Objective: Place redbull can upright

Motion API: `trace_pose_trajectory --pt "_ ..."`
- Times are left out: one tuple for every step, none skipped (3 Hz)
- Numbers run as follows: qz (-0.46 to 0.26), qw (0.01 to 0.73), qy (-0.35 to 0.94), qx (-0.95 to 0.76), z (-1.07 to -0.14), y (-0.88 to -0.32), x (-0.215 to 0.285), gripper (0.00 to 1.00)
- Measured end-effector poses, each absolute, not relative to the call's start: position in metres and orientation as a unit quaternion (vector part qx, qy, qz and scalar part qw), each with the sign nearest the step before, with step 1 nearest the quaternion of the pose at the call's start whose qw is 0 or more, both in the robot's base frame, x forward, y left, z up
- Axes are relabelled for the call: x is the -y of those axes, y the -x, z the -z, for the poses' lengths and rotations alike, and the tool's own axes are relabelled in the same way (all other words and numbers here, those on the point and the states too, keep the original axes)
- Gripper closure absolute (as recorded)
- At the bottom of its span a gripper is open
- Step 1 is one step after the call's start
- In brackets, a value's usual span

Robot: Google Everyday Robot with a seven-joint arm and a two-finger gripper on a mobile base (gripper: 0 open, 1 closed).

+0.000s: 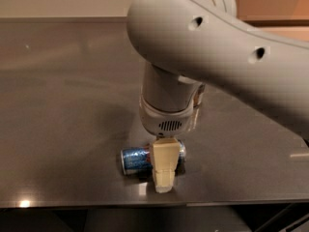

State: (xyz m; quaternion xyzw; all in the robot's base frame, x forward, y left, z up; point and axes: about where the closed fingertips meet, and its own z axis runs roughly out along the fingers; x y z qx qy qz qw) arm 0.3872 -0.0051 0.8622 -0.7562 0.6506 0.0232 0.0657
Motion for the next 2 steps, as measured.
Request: trace_pose_trajectory --pt "-0.023 0.057 0.76 -0.646 -0.8532 -0.3796 -0.0048 0.0" --pt "-0.02 0.053 0.763 -0.644 -0.8473 -0.3768 -0.0123 0.0"
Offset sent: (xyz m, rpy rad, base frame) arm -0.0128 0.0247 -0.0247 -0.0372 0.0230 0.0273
